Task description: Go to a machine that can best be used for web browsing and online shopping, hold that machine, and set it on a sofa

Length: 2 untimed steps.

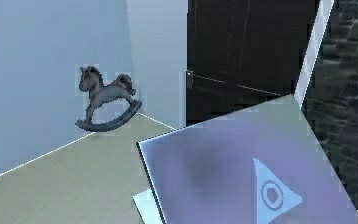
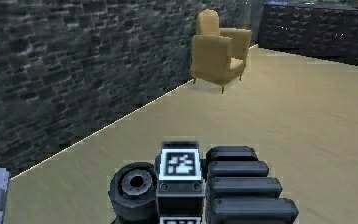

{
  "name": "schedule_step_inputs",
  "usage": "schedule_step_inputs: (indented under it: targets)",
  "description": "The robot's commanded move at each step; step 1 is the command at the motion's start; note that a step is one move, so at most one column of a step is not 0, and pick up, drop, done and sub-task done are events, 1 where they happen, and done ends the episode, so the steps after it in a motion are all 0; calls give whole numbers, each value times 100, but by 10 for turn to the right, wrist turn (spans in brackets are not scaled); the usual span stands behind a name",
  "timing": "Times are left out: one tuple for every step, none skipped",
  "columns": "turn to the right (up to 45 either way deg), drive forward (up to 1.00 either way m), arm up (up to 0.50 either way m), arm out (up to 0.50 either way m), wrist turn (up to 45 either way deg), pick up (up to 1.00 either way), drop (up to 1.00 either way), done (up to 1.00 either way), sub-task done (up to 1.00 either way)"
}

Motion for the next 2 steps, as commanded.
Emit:
schedule_step_inputs:
  targets:
    - [450, 0, 0, 0, 0, 0, 0, 0, 0]
    - [60, 0, 0, 0, 0, 0, 0, 0, 0]
